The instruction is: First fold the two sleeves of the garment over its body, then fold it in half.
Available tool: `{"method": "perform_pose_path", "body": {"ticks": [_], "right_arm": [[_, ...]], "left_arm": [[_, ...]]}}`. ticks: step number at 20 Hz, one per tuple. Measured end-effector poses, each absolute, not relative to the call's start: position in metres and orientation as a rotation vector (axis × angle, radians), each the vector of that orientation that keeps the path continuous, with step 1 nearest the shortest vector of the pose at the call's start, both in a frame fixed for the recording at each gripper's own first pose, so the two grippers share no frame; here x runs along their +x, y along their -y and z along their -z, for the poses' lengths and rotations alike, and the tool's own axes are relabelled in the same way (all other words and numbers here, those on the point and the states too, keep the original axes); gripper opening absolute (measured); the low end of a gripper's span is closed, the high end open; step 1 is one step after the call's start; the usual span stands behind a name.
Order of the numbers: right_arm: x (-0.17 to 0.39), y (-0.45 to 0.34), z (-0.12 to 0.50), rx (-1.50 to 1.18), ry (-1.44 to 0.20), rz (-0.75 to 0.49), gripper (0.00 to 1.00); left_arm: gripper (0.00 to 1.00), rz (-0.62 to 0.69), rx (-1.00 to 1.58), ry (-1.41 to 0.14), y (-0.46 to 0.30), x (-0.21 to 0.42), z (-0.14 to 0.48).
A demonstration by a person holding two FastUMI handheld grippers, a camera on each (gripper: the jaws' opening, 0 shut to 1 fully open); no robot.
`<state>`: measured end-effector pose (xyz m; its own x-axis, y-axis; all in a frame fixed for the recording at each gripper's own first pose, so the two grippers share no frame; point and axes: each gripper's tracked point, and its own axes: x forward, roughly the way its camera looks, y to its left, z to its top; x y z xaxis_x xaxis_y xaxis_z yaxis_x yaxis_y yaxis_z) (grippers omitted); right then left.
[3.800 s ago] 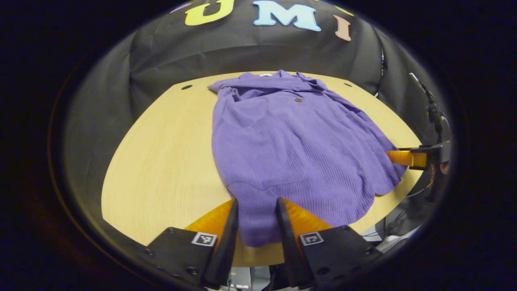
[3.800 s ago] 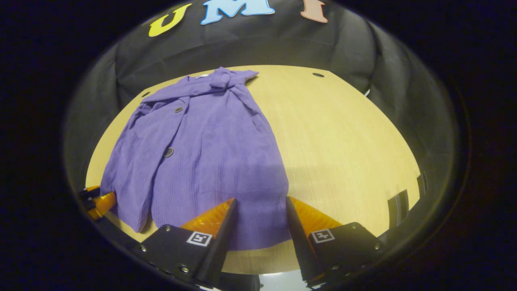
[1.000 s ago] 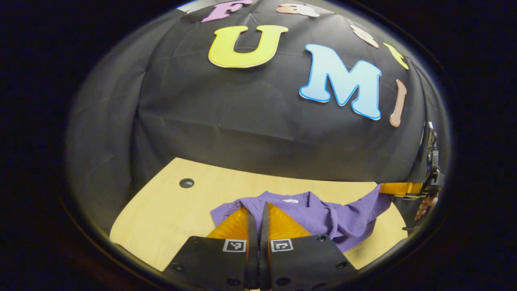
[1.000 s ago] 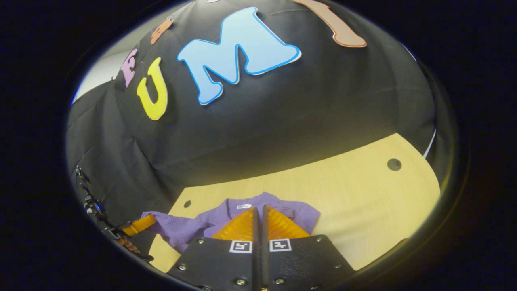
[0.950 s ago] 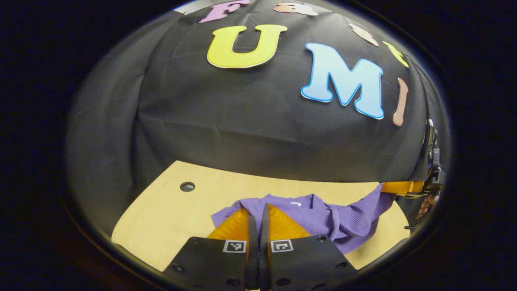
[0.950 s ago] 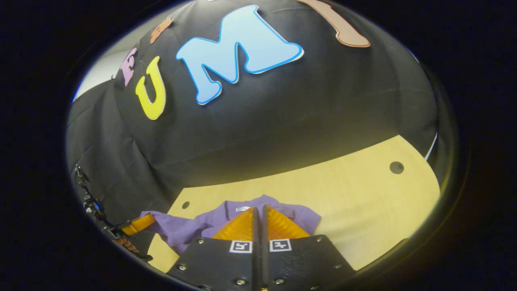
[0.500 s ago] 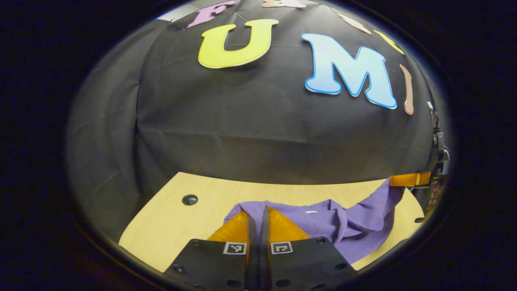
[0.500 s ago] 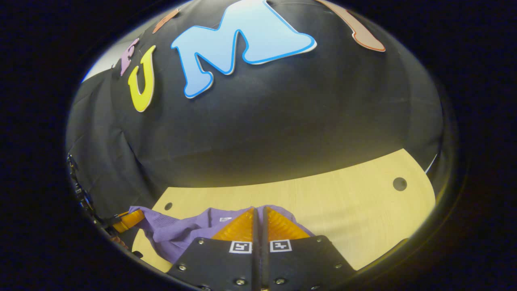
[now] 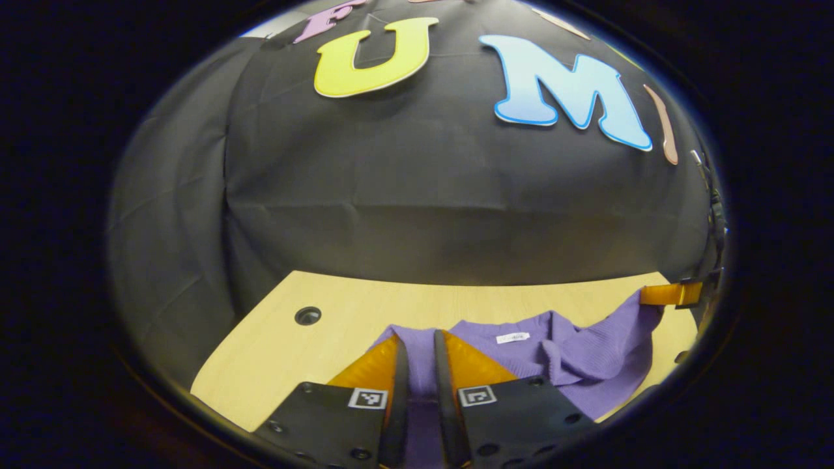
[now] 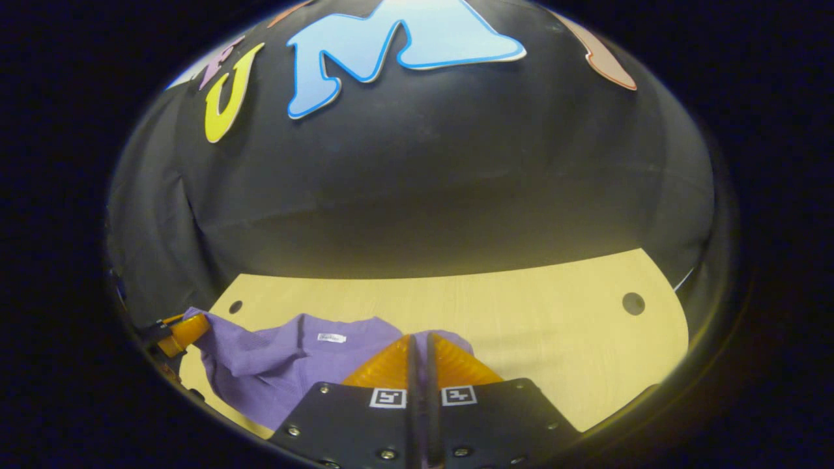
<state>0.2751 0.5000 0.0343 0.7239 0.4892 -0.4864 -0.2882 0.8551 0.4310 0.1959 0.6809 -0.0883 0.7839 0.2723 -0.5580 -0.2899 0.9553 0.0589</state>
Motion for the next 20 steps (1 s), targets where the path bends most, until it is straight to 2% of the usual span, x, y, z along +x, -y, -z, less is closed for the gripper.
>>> {"method": "perform_pose_path", "body": {"ticks": [2,3,4,5,6,8,9,10,12,16,20], "right_arm": [[0.269,-0.501,-0.038,0.304,-0.62,-0.454,0.07],[0.267,-0.498,-0.04,0.277,-0.606,-0.453,0.08],[0.265,-0.497,-0.045,0.251,-0.594,-0.452,0.17],[0.264,-0.493,-0.048,0.221,-0.582,-0.445,0.32],[0.261,-0.492,-0.055,0.203,-0.565,-0.446,0.39],[0.249,-0.487,-0.071,0.184,-0.536,-0.447,0.6],[0.243,-0.483,-0.078,0.176,-0.519,-0.439,0.78],[0.238,-0.478,-0.086,0.166,-0.5,-0.423,0.83],[0.226,-0.468,-0.105,0.142,-0.457,-0.387,0.85],[0.198,-0.454,-0.15,0.111,-0.352,-0.322,0.85],[0.163,-0.447,-0.194,0.077,-0.237,-0.287,0.85]], "left_arm": [[0.34,-0.299,-0.034,-0.592,-0.675,0.194,0.084],[0.4,-0.293,-0.041,-0.591,-0.672,0.194,0.082],[0.56,-0.293,-0.047,-0.59,-0.669,0.192,0.08],[0.72,-0.288,-0.055,-0.587,-0.666,0.19,0.077],[0.74,-0.284,-0.059,-0.578,-0.663,0.187,0.072],[0.76,-0.274,-0.066,-0.547,-0.657,0.182,0.058],[0.78,-0.267,-0.072,-0.534,-0.655,0.178,0.05],[0.78,-0.263,-0.077,-0.521,-0.653,0.174,0.043],[0.87,-0.254,-0.084,-0.481,-0.65,0.167,0.023],[0.87,-0.237,-0.087,-0.399,-0.649,0.144,-0.026],[0.96,-0.207,-0.056,-0.328,-0.643,0.117,-0.07]]}}
